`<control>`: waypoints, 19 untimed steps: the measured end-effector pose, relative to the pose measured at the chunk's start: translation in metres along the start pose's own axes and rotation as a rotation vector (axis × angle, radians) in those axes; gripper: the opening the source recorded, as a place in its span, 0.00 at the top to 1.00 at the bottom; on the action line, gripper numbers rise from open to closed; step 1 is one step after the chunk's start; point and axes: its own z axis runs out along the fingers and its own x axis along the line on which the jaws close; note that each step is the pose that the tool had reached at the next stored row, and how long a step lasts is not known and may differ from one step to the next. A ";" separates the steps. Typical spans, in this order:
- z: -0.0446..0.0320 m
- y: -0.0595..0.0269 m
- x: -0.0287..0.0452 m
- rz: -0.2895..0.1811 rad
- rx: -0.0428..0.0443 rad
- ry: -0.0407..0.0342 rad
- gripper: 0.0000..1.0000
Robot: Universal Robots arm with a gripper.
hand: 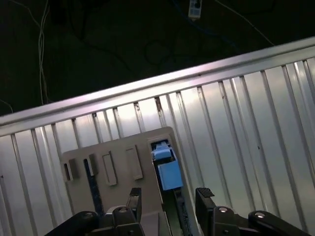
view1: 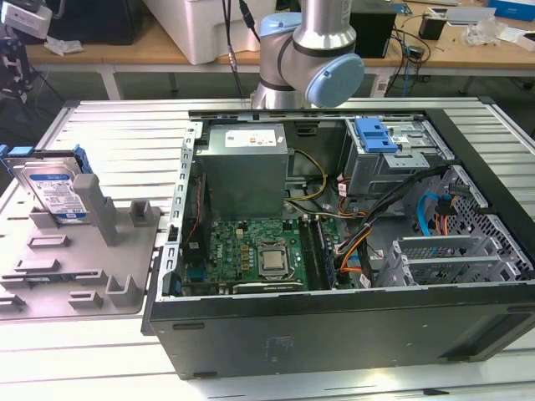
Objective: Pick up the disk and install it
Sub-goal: 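Pick up the disk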
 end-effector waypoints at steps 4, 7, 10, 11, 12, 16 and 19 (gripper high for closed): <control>0.0000 0.0000 -0.0001 -0.061 0.0026 0.0028 0.44; 0.0000 0.0007 0.0000 -0.067 0.0027 0.0033 0.44; 0.0001 0.0013 0.0003 -0.085 0.0049 0.0037 0.44; 0.0002 0.0014 0.0003 -0.094 0.0062 0.0039 0.44; 0.0004 0.0014 0.0002 -0.107 0.0083 0.0042 0.44; 0.0010 0.0014 0.0003 -0.165 0.0207 0.0049 0.44; 0.0023 0.0022 0.0000 -0.175 0.0283 0.0067 0.44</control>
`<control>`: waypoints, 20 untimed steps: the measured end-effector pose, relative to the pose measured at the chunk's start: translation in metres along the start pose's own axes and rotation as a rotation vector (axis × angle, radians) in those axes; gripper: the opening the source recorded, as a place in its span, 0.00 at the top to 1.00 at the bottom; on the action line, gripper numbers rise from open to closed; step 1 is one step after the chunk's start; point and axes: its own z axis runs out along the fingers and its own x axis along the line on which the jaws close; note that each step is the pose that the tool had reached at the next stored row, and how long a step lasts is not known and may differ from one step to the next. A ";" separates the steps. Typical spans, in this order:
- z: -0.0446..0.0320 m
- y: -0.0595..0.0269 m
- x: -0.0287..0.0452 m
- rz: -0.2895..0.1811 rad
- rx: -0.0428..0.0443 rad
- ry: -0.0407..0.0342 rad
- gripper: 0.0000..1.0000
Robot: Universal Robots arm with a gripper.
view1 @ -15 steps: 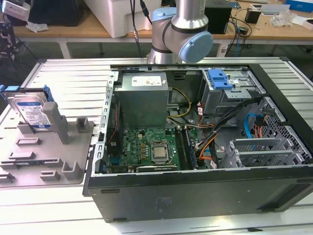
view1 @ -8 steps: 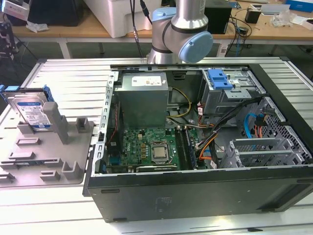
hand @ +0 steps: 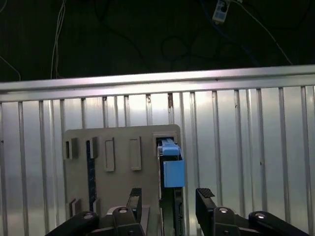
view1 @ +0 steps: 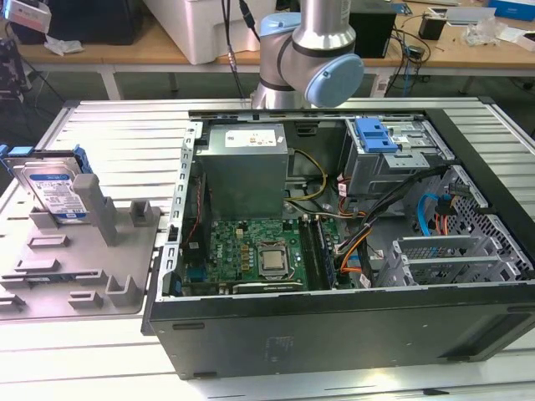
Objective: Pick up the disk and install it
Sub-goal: 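Pick up the disk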
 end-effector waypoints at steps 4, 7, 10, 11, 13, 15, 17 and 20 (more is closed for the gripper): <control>0.0012 0.0020 -0.0011 -0.008 0.0107 0.0001 0.44; 0.0013 0.0040 -0.0019 -0.015 0.0154 0.0000 0.44; 0.0016 0.0056 -0.0031 -0.025 0.0172 0.0001 0.44; 0.0018 0.0060 -0.0043 -0.030 0.0175 0.0001 0.44; 0.0027 0.0070 -0.0093 -0.041 0.0180 0.0002 0.44; 0.0043 0.0107 -0.0131 -0.050 0.0183 0.0007 0.44; 0.0071 0.0158 -0.0133 -0.058 0.0188 0.0008 0.44; 0.0074 0.0168 -0.0132 -0.061 0.0189 0.0009 0.44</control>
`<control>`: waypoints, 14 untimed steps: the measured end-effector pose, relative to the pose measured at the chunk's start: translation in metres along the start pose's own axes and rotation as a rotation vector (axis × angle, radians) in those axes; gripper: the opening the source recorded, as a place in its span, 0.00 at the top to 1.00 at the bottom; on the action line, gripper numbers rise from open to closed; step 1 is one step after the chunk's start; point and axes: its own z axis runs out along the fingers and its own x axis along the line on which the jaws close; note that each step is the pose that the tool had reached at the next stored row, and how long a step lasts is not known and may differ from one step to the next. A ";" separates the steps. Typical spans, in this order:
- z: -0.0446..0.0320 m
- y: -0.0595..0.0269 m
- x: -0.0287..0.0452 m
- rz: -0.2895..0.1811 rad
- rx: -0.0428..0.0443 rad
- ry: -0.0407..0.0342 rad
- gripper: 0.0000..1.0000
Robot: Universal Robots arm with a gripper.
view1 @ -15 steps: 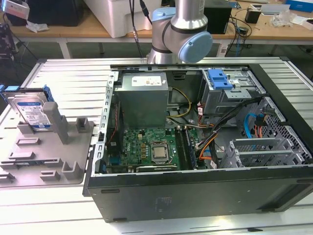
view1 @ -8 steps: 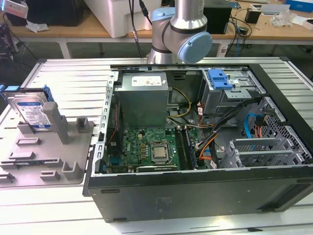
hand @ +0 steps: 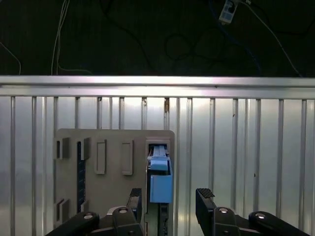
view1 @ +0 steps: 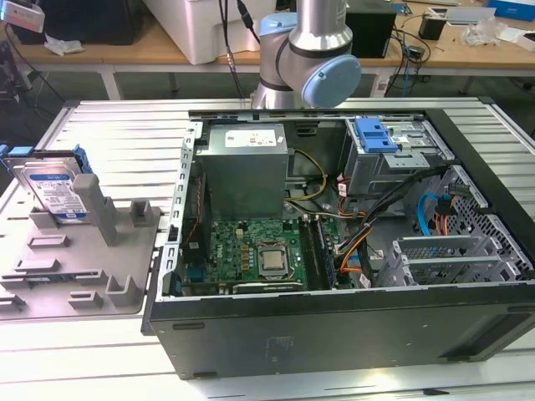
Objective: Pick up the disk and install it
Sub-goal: 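Pick up the disk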
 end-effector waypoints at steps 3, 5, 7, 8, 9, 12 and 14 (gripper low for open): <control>0.0000 0.0002 0.0012 0.000 -0.0001 0.0001 0.44; 0.0004 0.0001 0.0029 0.000 0.0000 0.0000 0.44; 0.0014 0.0001 0.0050 0.000 -0.0001 0.0000 0.44; 0.0022 0.0001 0.0070 0.000 0.0000 0.0000 0.44; 0.0032 -0.0005 0.0090 0.000 0.0002 -0.0001 0.44; 0.0045 -0.0037 0.0102 0.000 -0.0001 0.0000 0.44; 0.0056 -0.0050 0.0105 0.000 0.0000 0.0000 0.44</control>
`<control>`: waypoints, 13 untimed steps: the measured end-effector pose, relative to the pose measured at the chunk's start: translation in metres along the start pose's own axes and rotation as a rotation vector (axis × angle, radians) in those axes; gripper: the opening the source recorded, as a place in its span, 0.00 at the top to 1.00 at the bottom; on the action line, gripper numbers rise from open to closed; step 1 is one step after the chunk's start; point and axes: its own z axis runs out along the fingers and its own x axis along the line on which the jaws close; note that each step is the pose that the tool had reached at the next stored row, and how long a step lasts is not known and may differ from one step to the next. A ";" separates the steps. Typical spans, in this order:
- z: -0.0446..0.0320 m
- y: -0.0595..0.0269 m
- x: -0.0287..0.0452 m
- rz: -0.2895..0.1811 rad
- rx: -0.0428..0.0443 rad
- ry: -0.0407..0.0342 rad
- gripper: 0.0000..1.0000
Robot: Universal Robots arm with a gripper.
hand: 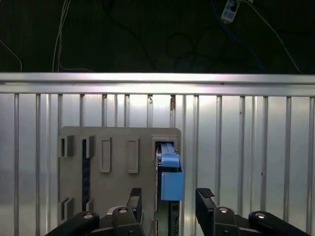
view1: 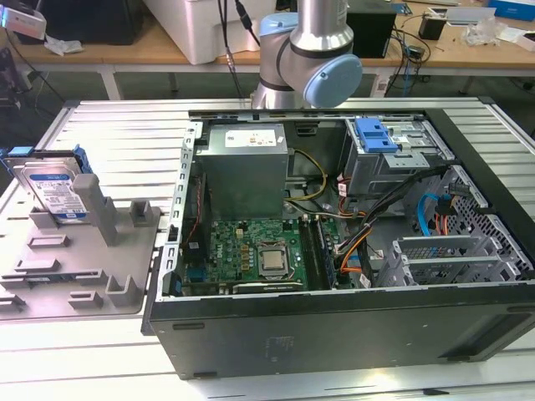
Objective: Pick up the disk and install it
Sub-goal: 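Pick up the disk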
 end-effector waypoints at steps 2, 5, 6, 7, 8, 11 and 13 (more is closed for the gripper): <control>0.0023 -0.0003 -0.0001 0.000 0.0000 0.0000 0.44; 0.0076 -0.0004 -0.0002 0.000 0.0000 0.0006 0.44; 0.0092 -0.0004 -0.0003 0.000 0.0000 0.0007 0.44; 0.0110 -0.0004 -0.0004 0.000 0.0000 0.0008 0.44; 0.0122 -0.0004 -0.0004 0.000 -0.0001 0.0009 0.44; 0.0165 0.0001 -0.0006 0.000 0.0000 0.0009 0.44; 0.0182 0.0005 -0.0007 0.000 -0.0001 0.0010 0.44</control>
